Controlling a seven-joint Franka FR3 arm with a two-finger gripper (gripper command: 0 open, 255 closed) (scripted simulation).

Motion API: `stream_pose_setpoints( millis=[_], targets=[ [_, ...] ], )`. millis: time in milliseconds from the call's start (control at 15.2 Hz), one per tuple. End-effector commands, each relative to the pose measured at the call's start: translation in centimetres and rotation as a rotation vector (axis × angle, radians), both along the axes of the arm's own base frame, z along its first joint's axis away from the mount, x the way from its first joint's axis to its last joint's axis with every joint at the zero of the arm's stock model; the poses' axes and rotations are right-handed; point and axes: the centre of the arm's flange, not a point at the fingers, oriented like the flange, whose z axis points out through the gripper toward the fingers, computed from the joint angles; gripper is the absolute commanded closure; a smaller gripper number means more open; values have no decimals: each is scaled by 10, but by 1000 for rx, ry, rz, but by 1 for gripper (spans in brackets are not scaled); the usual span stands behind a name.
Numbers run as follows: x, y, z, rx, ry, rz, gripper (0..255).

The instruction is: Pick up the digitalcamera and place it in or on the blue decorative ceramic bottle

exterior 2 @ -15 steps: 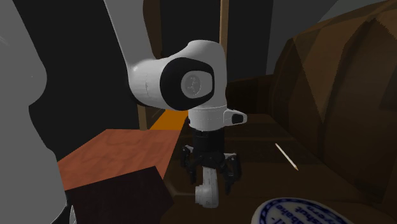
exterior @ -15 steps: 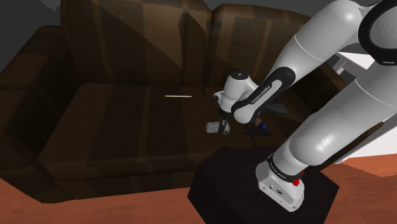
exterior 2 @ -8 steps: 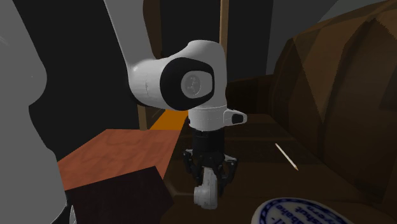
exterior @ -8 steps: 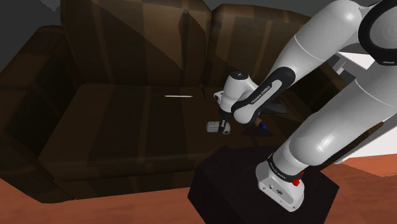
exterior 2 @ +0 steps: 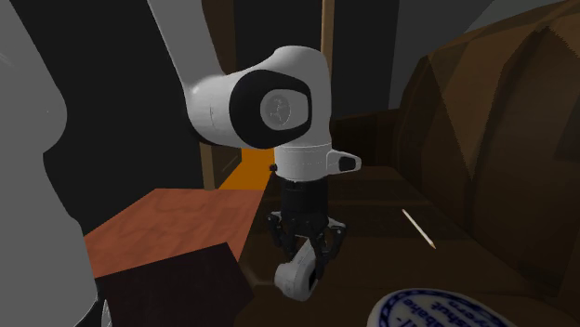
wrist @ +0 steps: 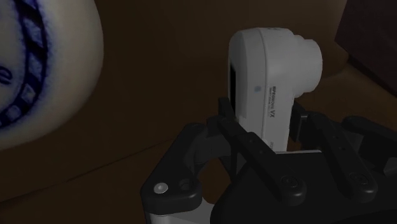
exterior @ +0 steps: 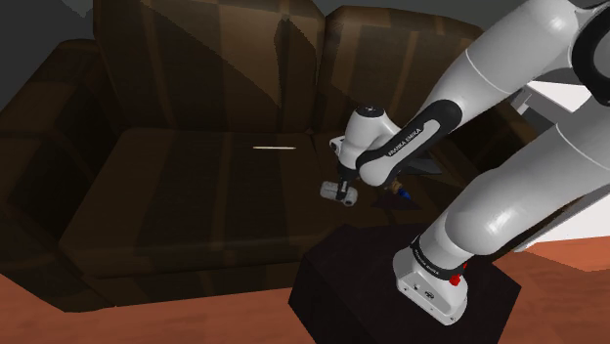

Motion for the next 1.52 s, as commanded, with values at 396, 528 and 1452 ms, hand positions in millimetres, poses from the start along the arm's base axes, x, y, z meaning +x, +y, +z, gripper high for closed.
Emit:
stream_pose_setpoints(
  millis=[396,528,1452],
  targets=[
    [1,0,43,1,1,0,255],
    [1,0,53,1,1,0,255],
    [1,0,127,1,1,0,255]
  ],
)
